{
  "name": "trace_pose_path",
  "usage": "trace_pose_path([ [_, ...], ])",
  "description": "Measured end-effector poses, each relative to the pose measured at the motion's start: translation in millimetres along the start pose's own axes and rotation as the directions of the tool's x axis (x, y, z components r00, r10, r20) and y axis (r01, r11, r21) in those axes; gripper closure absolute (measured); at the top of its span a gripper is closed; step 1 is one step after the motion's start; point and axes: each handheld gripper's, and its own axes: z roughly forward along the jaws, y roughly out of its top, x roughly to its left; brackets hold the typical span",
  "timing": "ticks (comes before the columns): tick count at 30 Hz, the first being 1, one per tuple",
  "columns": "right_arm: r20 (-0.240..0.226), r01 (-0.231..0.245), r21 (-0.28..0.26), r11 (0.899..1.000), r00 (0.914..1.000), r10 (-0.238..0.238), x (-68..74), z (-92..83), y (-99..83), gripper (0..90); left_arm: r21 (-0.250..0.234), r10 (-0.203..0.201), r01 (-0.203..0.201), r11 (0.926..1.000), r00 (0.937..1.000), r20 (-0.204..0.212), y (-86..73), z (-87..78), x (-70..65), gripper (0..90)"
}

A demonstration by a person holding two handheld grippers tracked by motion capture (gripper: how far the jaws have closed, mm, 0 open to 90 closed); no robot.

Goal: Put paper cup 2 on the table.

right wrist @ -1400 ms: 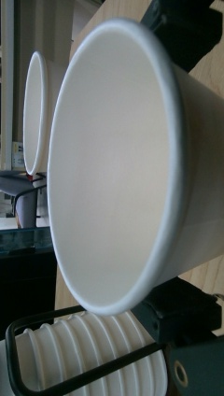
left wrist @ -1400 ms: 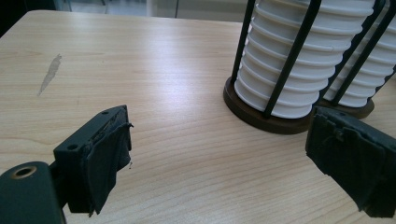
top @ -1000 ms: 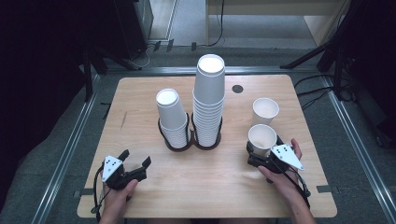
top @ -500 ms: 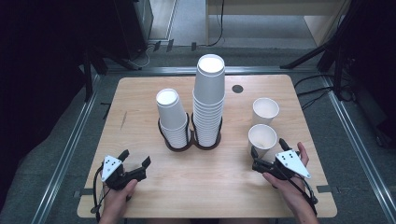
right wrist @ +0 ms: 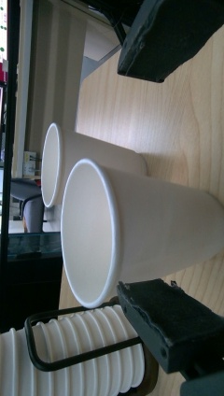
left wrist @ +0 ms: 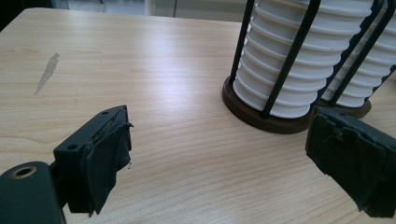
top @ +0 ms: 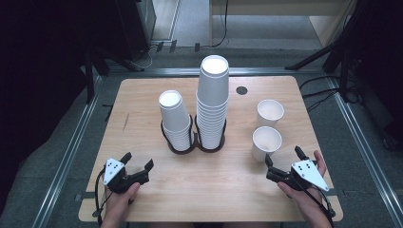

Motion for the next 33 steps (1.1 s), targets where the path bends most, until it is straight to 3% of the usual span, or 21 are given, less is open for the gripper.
trace_pose_path([
  [16, 0.079, -0.02, 0.007, 1.0, 0.9967, 0.019, -30.4, -10.0, -4.7, 0.0, 0.0, 0.003, -0.003, 1.0, 1.0, 0.001, -0.2, 0.7, -0.8, 7.0],
  [33, 0.174, -0.054, 0.029, 0.998, 0.9836, 0.048, -63.8, -9.8, -12.3, 0.0, 0.004, 0.009, -0.009, 0.9999, 1.0, 0.0, -0.4, 1.2, -1.0, 7.0],
])
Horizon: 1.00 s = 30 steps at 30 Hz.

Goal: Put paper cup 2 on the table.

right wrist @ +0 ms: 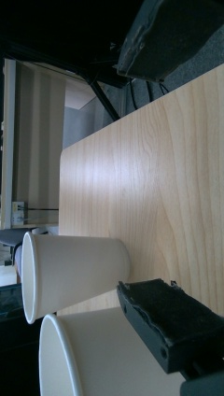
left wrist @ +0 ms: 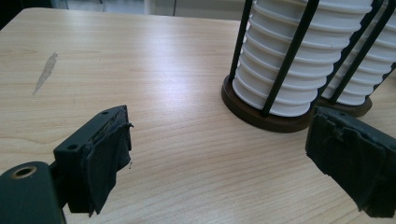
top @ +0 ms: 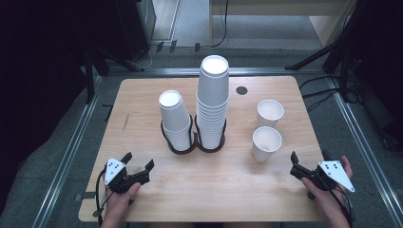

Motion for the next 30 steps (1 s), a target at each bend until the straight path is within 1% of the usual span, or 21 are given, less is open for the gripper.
trace_pose_path([
  [7, 0.031, -0.015, 0.013, 1.0, 0.9994, 0.015, -8.2, 2.1, -2.4, 0.0, 0.003, 0.004, -0.004, 1.0, 1.0, -0.003, -0.1, 0.1, -0.6, 7.0],
  [11, 0.04, -0.026, 0.014, 1.0, 0.9989, 0.025, -10.8, 2.0, -2.4, 0.0, 0.003, 0.004, -0.004, 1.0, 1.0, -0.003, 0.0, 0.2, -0.5, 7.0],
  [13, 0.041, -0.034, 0.015, 0.999, 0.9986, 0.033, -11.2, 2.1, -2.3, 0.0, 0.004, 0.005, -0.005, 1.0, 1.0, -0.003, 0.0, 0.3, -0.6, 7.0],
  [18, 0.023, -0.025, 0.017, 1.0, 0.9994, 0.025, -7.4, 1.9, -3.0, 0.0, 0.004, 0.003, -0.003, 1.0, 1.0, -0.005, 0.1, 0.2, -0.4, 7.0],
  [21, -0.043, -0.025, 0.004, 1.0, 0.9987, 0.026, 1.3, -0.8, -2.0, 0.0, 0.004, 0.002, -0.002, 1.0, 1.0, -0.006, 0.1, 0.2, -0.3, 7.1],
  [22, -0.071, -0.016, 0.002, 1.0, 0.9973, 0.016, 5.6, -2.1, -1.4, 0.0, 0.004, 0.001, -0.001, 1.0, 1.0, -0.007, 0.1, 0.3, -0.3, 7.0],
  [24, -0.139, 0.013, 0.002, 1.0, 0.9902, -0.012, 16.0, -4.5, -0.6, 0.0, 0.004, 0.0, 0.0, 1.0, 1.0, -0.008, 0.1, 0.3, -0.2, 7.0],
  [25, -0.163, 0.03, 0.002, 1.0, 0.9862, -0.029, 21.4, -5.4, -0.5, 0.0, 0.004, -0.001, 0.001, 1.0, 1.0, -0.008, 0.1, 0.3, -0.2, 7.0],
  [26, -0.176, 0.038, 0.003, 0.999, 0.9836, -0.037, 25.9, -5.8, -0.4, 0.0, 0.004, -0.002, 0.002, 1.0, 1.0, -0.009, 0.1, 0.1, 0.1, 7.0],
  [27, -0.18, 0.042, 0.005, 0.999, 0.9828, -0.041, 30.2, -5.7, -0.2, 0.0, 0.003, -0.003, 0.003, 1.0, 1.0, -0.008, 0.1, 0.0, 0.2, 7.0],
  [30, -0.179, 0.045, 0.007, 0.999, 0.9829, -0.043, 34.7, -4.3, -0.8, 0.0, -0.002, -0.013, 0.013, 0.9999, 0.9999, -0.007, -0.1, -0.4, 0.4, 7.0],
])
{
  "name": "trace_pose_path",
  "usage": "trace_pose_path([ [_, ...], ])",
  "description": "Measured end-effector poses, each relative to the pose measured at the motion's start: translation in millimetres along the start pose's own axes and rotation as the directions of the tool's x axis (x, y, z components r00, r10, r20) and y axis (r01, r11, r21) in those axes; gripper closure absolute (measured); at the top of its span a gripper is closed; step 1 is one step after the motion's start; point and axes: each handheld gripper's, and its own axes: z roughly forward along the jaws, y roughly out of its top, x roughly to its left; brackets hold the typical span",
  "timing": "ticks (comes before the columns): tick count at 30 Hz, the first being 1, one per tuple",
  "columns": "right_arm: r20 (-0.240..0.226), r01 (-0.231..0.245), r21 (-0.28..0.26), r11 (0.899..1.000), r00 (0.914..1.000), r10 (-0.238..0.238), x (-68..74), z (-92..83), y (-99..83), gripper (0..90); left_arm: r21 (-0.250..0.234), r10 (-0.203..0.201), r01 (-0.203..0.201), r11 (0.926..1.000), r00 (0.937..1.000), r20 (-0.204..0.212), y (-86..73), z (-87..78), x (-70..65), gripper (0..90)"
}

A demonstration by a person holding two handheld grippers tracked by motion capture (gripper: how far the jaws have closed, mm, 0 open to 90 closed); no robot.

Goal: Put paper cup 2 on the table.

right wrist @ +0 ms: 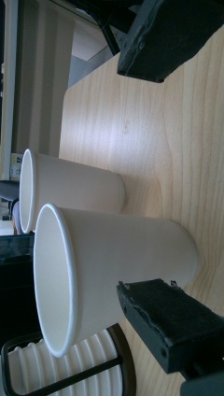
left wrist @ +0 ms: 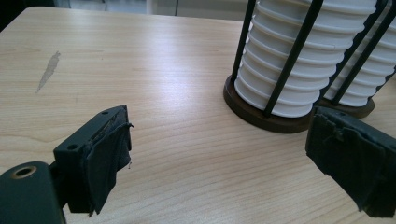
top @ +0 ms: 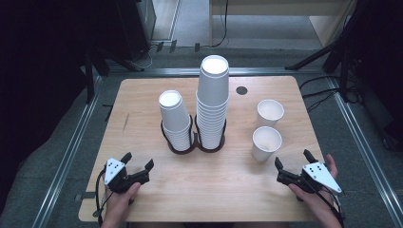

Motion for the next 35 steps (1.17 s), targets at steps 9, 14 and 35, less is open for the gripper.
trace_pose_path([
  [9, 0.009, 0.01, 0.013, 1.0, 0.9999, -0.01, 2.5, 2.6, -2.4, 0.0, -0.002, -0.005, 0.005, 1.0, 1.0, 0.003, -0.2, -0.6, 0.3, 7.0],
  [14, 0.01, 0.012, 0.01, 1.0, 0.9999, -0.012, 4.9, 3.7, -1.2, 0.0, -0.003, -0.007, 0.007, 1.0, 0.9999, 0.008, -0.4, -1.8, 1.0, 7.0],
  [35, 0.012, 0.015, 0.011, 1.0, 0.9998, -0.015, 4.1, 4.6, -2.0, 0.0, -0.003, -0.003, 0.003, 1.0, 1.0, 0.004, -0.3, -0.7, 0.3, 7.0],
])
